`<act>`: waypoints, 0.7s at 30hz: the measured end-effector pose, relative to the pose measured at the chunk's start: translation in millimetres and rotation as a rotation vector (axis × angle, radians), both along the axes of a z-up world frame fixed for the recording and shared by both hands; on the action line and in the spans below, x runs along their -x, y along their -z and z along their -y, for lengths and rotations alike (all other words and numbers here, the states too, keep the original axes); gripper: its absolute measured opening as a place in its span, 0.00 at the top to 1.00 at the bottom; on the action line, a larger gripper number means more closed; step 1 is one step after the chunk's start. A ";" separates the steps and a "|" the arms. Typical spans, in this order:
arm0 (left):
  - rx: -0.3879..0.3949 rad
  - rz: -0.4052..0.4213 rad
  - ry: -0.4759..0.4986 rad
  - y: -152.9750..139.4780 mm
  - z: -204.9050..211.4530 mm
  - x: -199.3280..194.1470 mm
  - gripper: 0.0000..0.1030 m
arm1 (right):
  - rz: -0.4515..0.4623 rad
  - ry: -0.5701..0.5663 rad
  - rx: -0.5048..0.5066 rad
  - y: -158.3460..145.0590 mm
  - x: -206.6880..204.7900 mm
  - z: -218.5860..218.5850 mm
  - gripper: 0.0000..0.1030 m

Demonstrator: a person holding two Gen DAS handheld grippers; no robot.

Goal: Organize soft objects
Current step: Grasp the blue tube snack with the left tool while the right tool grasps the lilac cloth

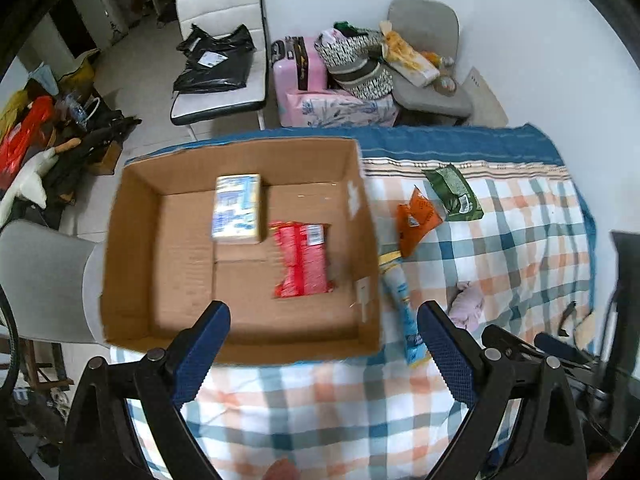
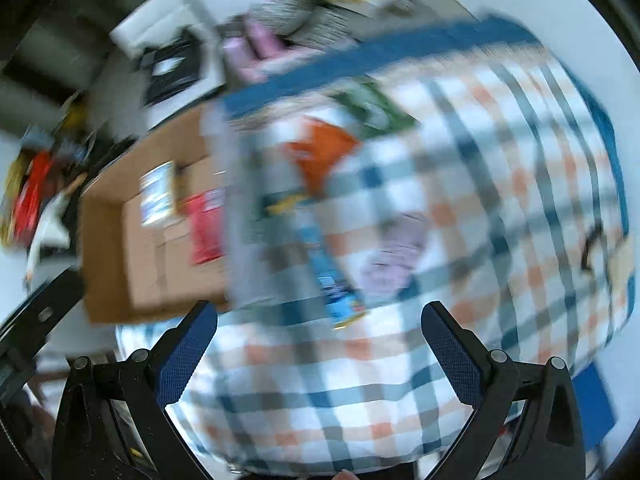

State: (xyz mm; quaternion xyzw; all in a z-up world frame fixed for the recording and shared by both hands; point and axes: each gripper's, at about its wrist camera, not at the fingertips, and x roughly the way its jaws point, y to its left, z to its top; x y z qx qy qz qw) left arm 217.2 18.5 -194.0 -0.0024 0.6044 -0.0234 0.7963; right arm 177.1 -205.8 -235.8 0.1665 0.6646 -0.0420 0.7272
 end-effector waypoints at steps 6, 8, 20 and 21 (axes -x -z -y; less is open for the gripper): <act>-0.084 -0.056 0.019 39.1 46.4 -34.3 0.07 | -0.160 0.188 -0.137 104.0 -16.5 57.6 0.01; -0.112 -0.072 0.026 49.8 55.7 -41.7 0.07 | -0.205 0.223 -0.185 134.4 -18.7 62.2 0.08; -0.024 -0.207 0.052 106.3 124.3 -18.4 0.07 | -0.249 0.080 -0.106 158.4 -7.4 94.2 0.68; -0.010 -0.228 0.052 116.0 132.6 -14.5 0.07 | -0.248 0.066 -0.077 155.4 -4.9 102.3 0.68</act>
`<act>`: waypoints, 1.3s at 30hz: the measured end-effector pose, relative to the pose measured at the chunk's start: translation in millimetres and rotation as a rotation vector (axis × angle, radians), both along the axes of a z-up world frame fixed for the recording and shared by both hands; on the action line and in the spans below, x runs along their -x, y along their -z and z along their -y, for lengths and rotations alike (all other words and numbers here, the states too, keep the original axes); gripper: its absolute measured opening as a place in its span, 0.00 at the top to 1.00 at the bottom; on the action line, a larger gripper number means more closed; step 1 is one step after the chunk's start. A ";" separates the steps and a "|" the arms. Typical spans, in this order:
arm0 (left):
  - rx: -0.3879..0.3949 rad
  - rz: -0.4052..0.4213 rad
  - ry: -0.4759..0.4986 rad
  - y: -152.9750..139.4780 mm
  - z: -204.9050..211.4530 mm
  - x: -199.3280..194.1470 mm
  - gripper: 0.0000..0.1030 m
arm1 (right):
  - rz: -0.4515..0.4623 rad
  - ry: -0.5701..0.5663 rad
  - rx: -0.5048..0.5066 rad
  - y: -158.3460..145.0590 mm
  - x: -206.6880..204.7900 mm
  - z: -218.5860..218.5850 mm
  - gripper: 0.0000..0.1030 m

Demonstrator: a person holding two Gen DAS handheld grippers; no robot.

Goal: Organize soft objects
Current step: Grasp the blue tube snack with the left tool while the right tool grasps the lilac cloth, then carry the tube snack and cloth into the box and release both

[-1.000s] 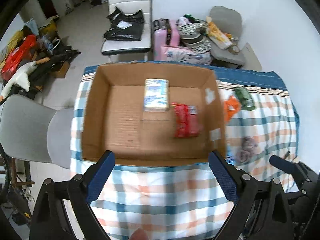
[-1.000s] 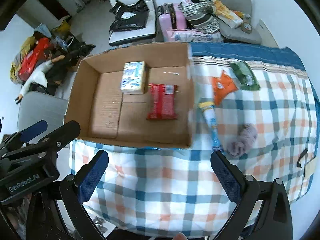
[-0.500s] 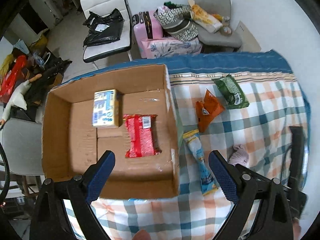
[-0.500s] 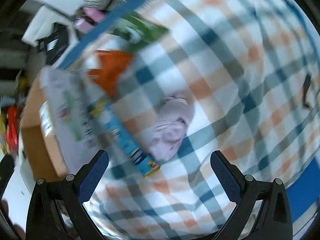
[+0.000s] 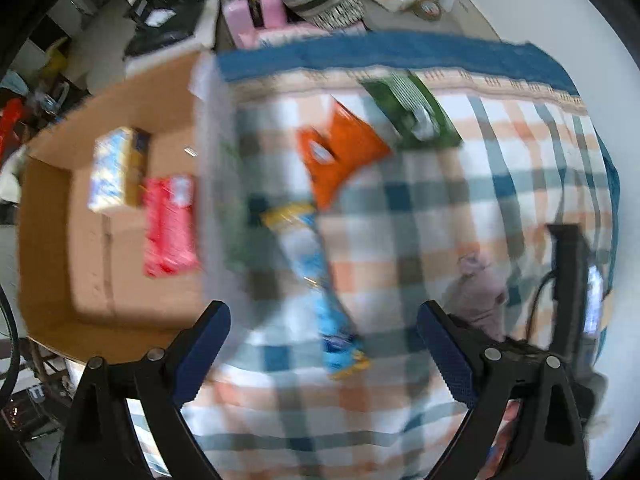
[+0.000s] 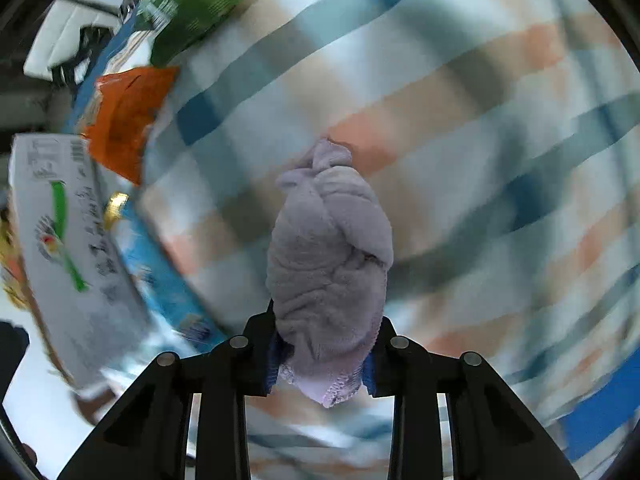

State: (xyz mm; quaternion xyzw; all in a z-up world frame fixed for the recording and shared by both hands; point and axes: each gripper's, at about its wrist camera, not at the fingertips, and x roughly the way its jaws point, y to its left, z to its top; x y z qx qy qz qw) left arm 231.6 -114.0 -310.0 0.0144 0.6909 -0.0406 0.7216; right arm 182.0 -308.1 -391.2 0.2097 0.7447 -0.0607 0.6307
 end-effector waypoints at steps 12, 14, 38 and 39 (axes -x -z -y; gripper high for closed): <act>-0.163 -0.135 -0.094 95.4 23.1 -7.2 0.07 | 0.018 -0.006 0.135 -12.4 19.2 68.0 0.68; -0.184 -0.159 -0.096 107.8 24.9 -10.6 0.07 | 0.024 -0.008 0.135 -14.1 15.8 70.2 0.68; -0.041 -0.116 -0.099 83.5 38.8 -12.5 0.89 | 0.080 -0.105 0.131 -60.0 14.5 46.5 0.70; -0.037 -0.105 -0.089 78.2 40.7 -9.9 0.89 | 0.082 -0.107 0.128 -61.6 14.8 46.9 0.70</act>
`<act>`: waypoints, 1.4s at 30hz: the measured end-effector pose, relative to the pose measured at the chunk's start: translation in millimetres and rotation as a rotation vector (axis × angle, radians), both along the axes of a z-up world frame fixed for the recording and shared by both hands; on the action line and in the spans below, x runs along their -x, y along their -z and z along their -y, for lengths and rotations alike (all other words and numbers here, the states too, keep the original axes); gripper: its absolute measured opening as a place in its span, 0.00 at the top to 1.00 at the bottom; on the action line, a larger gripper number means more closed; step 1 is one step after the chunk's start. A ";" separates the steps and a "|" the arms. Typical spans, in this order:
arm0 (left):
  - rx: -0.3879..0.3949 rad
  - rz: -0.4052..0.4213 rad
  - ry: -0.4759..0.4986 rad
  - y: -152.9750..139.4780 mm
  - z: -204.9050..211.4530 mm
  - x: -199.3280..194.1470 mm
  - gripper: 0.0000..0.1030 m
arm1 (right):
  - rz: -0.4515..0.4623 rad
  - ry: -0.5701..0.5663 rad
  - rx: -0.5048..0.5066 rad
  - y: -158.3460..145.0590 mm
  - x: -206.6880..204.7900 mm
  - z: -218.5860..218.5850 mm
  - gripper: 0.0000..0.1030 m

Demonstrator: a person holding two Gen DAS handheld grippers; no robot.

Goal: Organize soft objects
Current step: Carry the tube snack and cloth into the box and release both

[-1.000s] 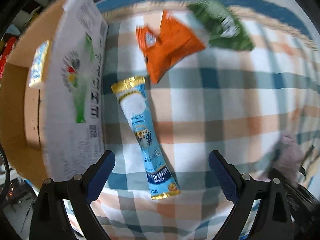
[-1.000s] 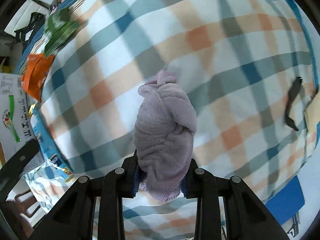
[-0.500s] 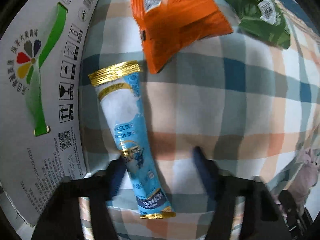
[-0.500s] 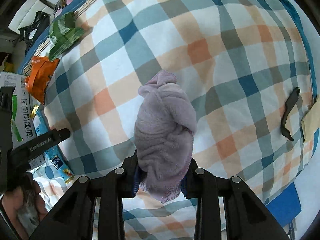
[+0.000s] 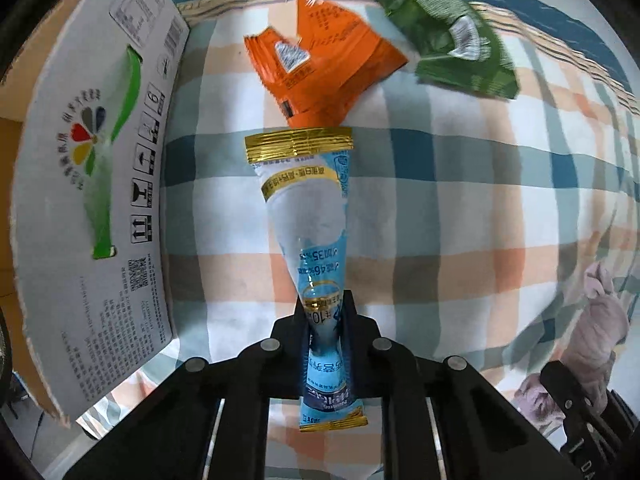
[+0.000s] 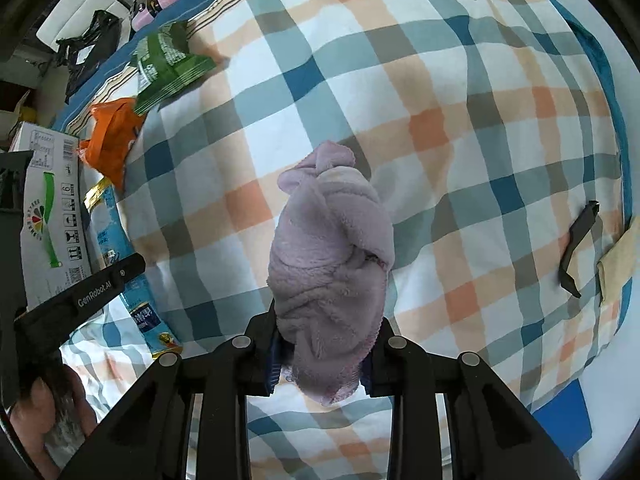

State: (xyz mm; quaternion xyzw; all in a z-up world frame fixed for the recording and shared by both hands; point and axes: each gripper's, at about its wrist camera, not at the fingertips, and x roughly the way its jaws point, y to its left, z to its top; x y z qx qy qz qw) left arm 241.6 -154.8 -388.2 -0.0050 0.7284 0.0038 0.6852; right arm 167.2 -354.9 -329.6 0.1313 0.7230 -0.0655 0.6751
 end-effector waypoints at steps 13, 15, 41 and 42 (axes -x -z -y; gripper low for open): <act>0.145 0.148 0.072 -125.0 -49.2 52.8 0.90 | 0.074 -0.085 -0.052 -60.4 13.6 -40.1 0.71; 0.160 0.188 0.065 -149.4 -70.8 60.5 0.90 | 0.097 -0.110 -0.076 -78.1 15.5 -54.6 0.71; 0.032 0.287 -0.119 -191.4 -346.7 37.9 0.89 | 0.188 -0.418 -0.214 -156.7 -22.8 -375.6 0.71; 0.037 0.270 -0.132 -183.8 -356.8 31.8 0.89 | 0.181 -0.421 -0.206 -151.8 -27.1 -383.0 0.71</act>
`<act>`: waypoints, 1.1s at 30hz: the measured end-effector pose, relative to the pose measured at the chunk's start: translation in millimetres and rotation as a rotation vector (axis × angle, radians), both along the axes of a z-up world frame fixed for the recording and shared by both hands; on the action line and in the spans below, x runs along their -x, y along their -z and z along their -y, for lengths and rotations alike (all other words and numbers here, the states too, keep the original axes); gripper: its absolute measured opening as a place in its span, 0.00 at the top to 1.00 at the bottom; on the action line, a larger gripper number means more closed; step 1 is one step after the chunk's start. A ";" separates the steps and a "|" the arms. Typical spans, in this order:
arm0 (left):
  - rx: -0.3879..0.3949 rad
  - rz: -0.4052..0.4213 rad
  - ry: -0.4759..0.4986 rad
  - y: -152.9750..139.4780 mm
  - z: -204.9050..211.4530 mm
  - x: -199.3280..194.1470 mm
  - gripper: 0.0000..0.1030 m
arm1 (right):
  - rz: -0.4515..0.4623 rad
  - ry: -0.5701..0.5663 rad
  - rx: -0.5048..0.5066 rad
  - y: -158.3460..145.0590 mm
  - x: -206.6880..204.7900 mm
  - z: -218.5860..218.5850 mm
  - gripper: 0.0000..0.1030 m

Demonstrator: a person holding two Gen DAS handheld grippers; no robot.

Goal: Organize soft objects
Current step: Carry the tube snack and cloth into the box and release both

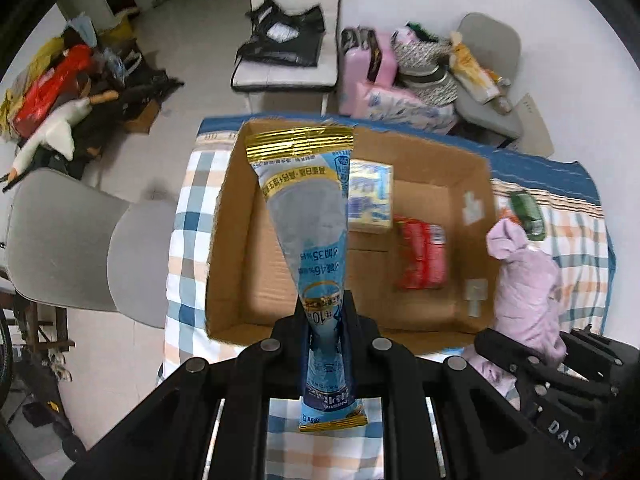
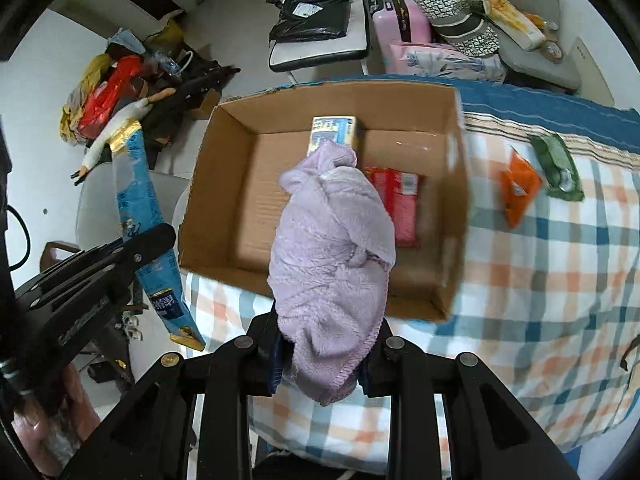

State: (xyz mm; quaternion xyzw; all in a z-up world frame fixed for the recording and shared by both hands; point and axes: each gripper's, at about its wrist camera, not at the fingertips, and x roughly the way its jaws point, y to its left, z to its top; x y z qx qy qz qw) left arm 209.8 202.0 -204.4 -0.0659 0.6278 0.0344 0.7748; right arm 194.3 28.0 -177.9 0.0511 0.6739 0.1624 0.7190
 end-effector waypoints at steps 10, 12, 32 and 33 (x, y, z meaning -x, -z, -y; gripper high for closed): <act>0.050 -0.155 0.001 73.4 -39.5 -61.5 0.89 | -0.116 0.022 0.087 81.2 -46.5 -45.3 0.71; 0.055 -0.174 0.008 85.4 -40.6 -75.7 0.89 | -0.137 0.026 0.103 96.1 -53.4 -47.7 0.71; 0.025 -0.278 0.055 137.7 -34.7 -135.4 0.69 | -0.212 0.009 0.197 156.3 -86.8 -51.9 0.37; 0.031 -0.270 0.054 133.7 -35.0 -133.3 0.67 | -0.205 0.007 0.199 153.8 -86.5 -51.7 0.31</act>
